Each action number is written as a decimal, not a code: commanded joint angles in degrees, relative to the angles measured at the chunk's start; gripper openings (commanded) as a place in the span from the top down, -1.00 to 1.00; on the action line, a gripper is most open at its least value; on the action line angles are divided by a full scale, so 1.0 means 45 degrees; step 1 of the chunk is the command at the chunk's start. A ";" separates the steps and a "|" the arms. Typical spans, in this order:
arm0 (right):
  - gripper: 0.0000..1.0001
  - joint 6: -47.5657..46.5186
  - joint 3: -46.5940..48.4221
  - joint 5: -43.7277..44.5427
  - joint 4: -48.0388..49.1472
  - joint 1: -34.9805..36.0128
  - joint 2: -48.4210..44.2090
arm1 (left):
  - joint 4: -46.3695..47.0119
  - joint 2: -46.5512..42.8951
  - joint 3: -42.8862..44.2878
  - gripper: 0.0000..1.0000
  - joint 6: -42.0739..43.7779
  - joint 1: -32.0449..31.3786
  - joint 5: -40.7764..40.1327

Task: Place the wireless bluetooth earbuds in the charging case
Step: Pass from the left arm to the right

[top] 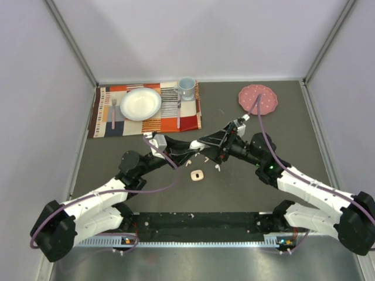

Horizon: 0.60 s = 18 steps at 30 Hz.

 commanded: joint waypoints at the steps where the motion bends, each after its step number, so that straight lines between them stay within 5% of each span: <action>1: -0.47 0.0627 -0.0119 0.0125 0.1551 0.0407 0.0275 | 0.0772 -0.0050 0.0141 1.00 0.0262 -0.0104 -0.0179; 10: -0.12 0.0979 -0.0510 0.0535 0.2022 0.0466 0.0295 | 0.0518 0.0008 0.0102 1.00 0.0379 -0.0123 -0.0063; 18: -0.13 0.1233 -0.0783 0.0750 0.2625 0.0466 0.0490 | 0.0674 0.0223 0.0083 1.00 0.0301 -0.0201 0.0114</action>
